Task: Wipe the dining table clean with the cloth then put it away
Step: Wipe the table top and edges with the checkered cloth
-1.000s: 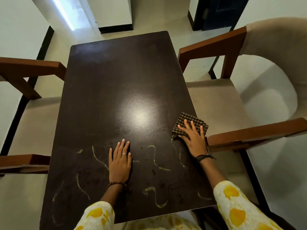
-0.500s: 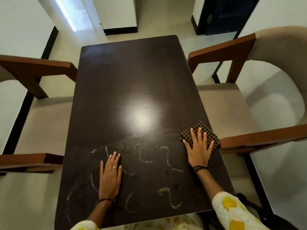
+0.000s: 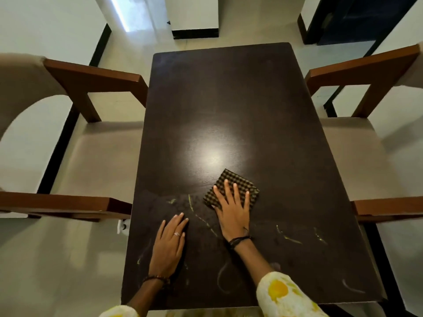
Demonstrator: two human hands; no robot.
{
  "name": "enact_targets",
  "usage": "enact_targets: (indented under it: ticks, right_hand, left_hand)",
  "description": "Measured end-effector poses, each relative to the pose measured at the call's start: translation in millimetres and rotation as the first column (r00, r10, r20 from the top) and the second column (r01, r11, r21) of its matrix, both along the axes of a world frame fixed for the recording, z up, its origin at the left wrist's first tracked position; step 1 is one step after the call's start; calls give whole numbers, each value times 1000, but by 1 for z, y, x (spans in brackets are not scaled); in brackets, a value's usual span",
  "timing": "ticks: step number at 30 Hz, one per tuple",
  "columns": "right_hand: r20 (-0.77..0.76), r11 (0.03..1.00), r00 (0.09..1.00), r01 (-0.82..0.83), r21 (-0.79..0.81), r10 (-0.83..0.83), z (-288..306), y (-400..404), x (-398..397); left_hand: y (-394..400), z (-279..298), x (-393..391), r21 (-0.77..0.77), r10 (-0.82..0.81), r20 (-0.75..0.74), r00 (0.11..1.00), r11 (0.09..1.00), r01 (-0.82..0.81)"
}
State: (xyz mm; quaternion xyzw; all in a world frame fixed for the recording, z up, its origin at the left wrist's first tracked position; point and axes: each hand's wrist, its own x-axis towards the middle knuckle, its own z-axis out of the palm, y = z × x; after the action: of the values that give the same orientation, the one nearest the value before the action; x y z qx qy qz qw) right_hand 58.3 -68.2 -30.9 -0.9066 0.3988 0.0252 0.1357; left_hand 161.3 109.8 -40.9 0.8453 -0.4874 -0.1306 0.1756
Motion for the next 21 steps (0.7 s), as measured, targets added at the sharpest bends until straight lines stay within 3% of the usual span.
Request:
enact_targets:
  ticks: [4, 10, 13, 17, 21]
  right_hand:
    - [-64, 992, 990, -127, -4, 127, -4, -24, -39]
    - [-17, 973, 972, 233, -10, -233, -1, -41, -70]
    - [-10, 959, 959, 283, 12, -283, -1, -29, -46]
    - [-25, 997, 1000, 18, -77, -20, -9, 13, 4]
    - [-55, 972, 971, -233, 25, 234, -1, 58, 67]
  left_hand:
    - [25, -3, 14, 60, 119, 30, 992, 991, -121]
    - [39, -9, 22, 108, 94, 51, 994, 989, -99]
    - [37, -11, 24, 103, 95, 60, 994, 989, -101]
    - [37, -13, 26, 106, 123, 43, 992, 986, -127]
    - [35, -6, 25, 116, 124, -10, 992, 986, -122]
